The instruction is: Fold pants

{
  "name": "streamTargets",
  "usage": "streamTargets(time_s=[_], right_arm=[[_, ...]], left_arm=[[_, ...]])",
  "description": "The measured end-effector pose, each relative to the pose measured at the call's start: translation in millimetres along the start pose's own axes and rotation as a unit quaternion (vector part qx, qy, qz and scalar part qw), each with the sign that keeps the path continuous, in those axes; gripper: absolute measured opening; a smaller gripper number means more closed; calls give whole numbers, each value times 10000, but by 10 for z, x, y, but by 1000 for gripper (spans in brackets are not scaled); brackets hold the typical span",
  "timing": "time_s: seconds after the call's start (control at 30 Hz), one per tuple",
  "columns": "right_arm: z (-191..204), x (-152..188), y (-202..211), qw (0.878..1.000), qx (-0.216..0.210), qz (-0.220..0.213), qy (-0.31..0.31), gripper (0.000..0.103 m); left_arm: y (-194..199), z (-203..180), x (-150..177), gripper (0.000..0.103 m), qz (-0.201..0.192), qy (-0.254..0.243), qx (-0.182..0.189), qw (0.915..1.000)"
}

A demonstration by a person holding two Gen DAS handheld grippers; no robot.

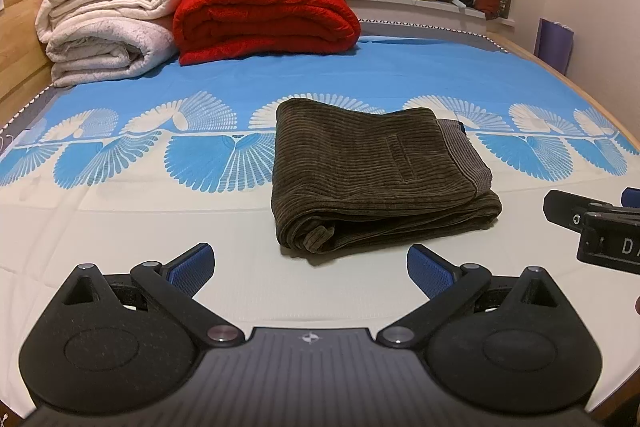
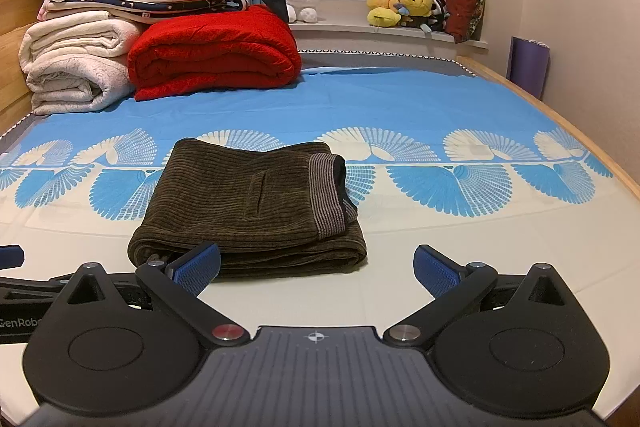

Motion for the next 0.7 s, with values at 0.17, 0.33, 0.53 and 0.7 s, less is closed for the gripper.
streamTargets(time_s=[0.17,0.33,0.53,0.7], right_arm=[[-1,-1,0,10000,1,2,2,102],[0,-1,0,10000,0,1,5,102],[1,-1,1,10000,1,1,0,102],[3,1,0,10000,3,1,4,102]], left_arm=[[0,-6,-1,103,3,-3,3,10000],[-1,-6,-3,103,-8,-10,7,10000],[-1,-7,-3,103,-17,-23,14,10000],[-1,-8,-2,103,-18,-27,20,10000]])
Point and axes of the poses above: each gripper's, at about its wrist camera, not at the fingertips, and y roughly against the way its jaws point, z to its left, x to its underside, the point moved 4 cm from there along -y, roughly the way its jaws point, and after that the axes turned 13 degrees about -x, right-handed, at the moved point
